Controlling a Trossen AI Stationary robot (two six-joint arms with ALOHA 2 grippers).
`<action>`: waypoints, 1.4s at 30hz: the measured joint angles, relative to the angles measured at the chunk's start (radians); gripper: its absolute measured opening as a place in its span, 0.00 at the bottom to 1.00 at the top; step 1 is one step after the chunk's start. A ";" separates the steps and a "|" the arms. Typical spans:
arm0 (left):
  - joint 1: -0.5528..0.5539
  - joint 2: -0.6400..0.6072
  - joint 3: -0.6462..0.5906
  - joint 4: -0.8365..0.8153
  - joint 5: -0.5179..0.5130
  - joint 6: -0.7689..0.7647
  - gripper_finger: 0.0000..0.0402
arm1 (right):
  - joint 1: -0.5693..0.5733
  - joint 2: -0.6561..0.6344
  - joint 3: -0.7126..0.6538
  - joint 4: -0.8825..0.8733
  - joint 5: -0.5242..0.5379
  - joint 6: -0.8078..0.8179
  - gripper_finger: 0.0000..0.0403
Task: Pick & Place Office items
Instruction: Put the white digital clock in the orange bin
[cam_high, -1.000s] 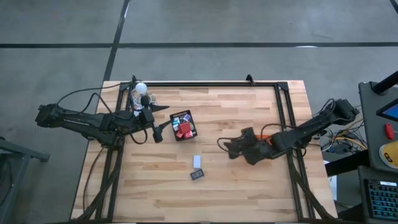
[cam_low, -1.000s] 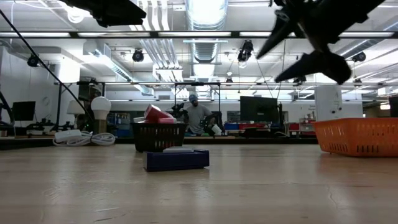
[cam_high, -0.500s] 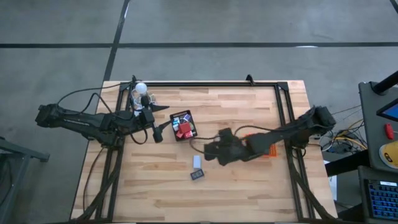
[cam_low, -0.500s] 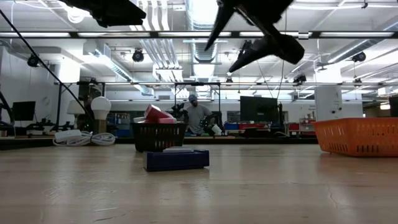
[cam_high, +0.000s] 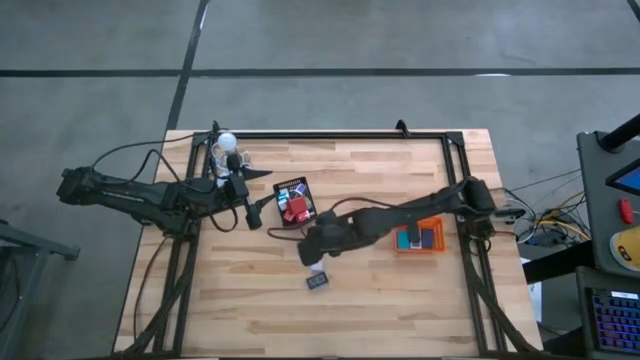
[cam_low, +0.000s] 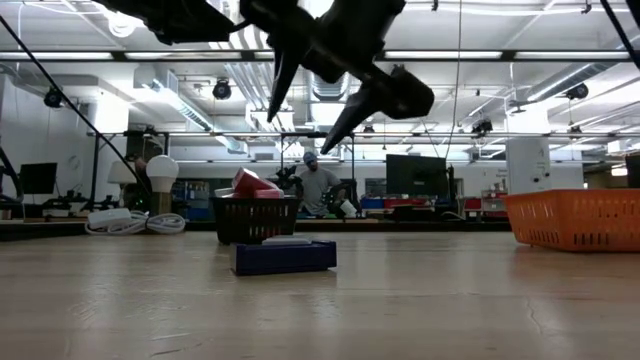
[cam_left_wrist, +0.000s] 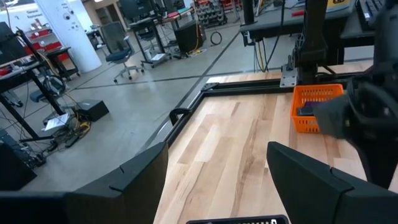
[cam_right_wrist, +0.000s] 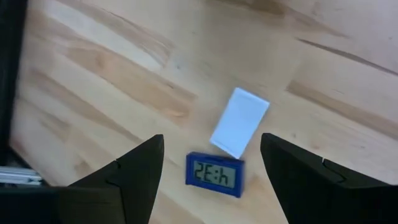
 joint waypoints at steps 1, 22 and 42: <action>0.000 0.000 0.000 -0.001 0.000 0.000 0.69 | -0.001 0.014 0.013 -0.011 -0.004 -0.001 0.65; 0.000 0.000 0.000 -0.007 0.000 0.000 0.69 | 0.003 0.172 0.056 -0.036 -0.031 0.106 0.62; 0.000 0.000 0.000 -0.007 0.000 0.000 0.69 | 0.006 0.172 -0.046 0.128 -0.030 0.140 0.63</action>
